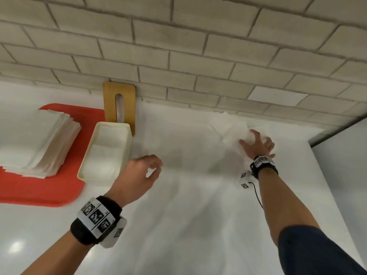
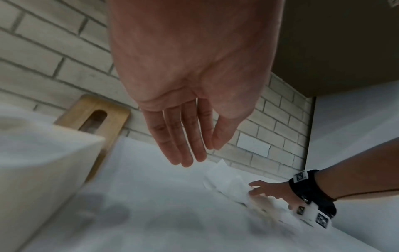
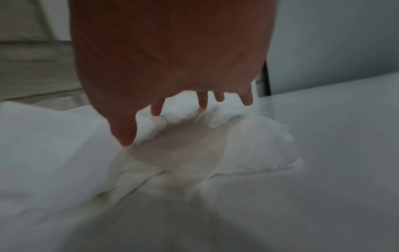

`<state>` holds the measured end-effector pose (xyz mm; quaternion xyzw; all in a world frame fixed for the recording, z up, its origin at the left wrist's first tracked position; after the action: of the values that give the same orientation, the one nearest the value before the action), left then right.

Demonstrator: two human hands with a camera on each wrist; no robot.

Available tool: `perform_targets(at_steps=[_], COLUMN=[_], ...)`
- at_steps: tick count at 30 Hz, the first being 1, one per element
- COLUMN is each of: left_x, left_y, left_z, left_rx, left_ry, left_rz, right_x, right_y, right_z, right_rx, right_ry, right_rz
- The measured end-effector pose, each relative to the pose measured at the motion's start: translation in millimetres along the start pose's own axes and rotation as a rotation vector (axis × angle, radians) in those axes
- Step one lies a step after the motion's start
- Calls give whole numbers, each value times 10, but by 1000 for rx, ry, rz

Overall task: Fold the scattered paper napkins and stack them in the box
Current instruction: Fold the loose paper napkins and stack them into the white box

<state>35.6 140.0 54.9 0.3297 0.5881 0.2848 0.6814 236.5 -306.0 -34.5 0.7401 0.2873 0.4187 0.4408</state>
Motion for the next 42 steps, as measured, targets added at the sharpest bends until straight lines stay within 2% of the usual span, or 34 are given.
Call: perform_targets(at_steps=[2, 5, 8, 12, 15, 18, 21, 25, 30, 31, 34, 36, 37, 39, 42], left_x=[-102, -189, -230, -329, -423, -428, -427, -359, -377, -396, -415, -416, -406, -442, -587], left_y=[-259, -573, -864, -1264, -1602, -1839, -1836, -1760, -1534, -1541, -1718, -1812, -1799, -1636, -1187], left_z=[-74, -118, -64, 61, 125, 149, 114, -85, -125, -106, -76, -70, -66, -65, 12], left_rx=[14, 49, 85, 126, 266, 390, 316, 192, 141, 179, 413, 471, 453, 354, 102], left_ry=[35, 70, 100, 64, -49, -72, -123, -292, -294, -302, -333, -374, -386, -349, -163], left_rz=[-41, -80, -78, -46, 9, 179, 206, 95, -23, -16, 125, 249, 265, 149, -162], right_x=[-113, -98, -36, -108, -153, -241, -449, -847, -1000, -967, -837, -742, -697, -604, -470], right_y=[-47, -152, -285, -529, -656, -678, -542, -394, -60, 25, 163, 227, 281, 466, 818], right_z=[141, 22, -407, -1183, -1708, -2019, -2044, -1869, -1723, -1728, -1769, -1833, -1866, -1930, -1981], right_rx=[109, 182, 228, 271, 307, 368, 384, 457, 369, 331, 245, 218, 204, 156, 14], right_ry=[22, 170, 324, 403, 471, 514, 492, 426, 447, 457, 483, 502, 519, 549, 681], right_rz=[-21, -143, -186, -229, -224, -234, -159, 111, 310, 345, 443, 503, 523, 574, 552])
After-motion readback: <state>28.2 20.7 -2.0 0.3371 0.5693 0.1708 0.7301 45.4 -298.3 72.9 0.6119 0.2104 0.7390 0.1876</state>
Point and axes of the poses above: each hand's wrist, its own z-axis towards the middle knuckle, its own y-axis out of the back of the hand, x = y × z, the point moved 5 cm from there along z, towards the middle knuckle, and after that the axes turned 3 degrees about z, right-handed, at the moved point
